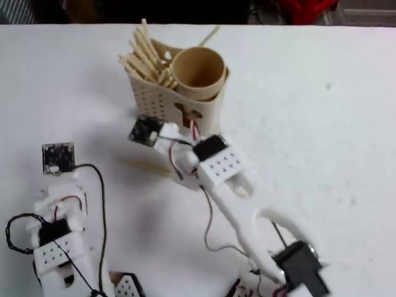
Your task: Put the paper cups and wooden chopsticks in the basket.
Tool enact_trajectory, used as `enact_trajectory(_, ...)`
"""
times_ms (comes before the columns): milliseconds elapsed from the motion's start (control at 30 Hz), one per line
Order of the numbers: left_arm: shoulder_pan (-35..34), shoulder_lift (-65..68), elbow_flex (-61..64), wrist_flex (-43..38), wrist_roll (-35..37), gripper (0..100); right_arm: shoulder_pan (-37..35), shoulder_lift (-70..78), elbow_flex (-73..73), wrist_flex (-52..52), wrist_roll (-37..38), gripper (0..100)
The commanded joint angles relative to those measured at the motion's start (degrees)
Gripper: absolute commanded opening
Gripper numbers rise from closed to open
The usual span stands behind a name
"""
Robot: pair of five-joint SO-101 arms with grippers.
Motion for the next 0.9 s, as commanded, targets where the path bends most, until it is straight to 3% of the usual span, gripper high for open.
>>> enact_trajectory(0,0.75,-0.75,-0.35,-1.14,-0.53,8,-0.04,-2.77,2.46,-2.33,-0.26,14.2)
enact_trajectory(100,0.75,-0.75,-0.35,-1.05,-0.53,8,-2.24,0.66,4.48,-7.52,-0.18,24.4)
enact_trajectory(167,0.75,-0.75,-0.35,-1.05,-0.53,8,-4.35,4.26,4.13,-9.80,-0.18,25.2)
enact_trajectory(333,0.75,-0.75,-0.35,-1.05,-0.53,8,-6.37,16.13,-1.58,-11.74,-0.18,20.9)
enact_trajectory(567,0.66,-0.75,-0.35,-1.05,-0.53,8,-2.59,31.16,-10.90,-10.33,-0.18,17.6)
enact_trajectory(733,0.66,-0.75,-0.35,-1.05,-0.53,8,-2.24,31.16,-13.45,-5.14,-0.70,1.9)
enact_trajectory(867,0.66,-0.75,-0.35,-1.05,-0.53,8,-2.15,28.97,-13.45,-2.24,-0.79,2.9)
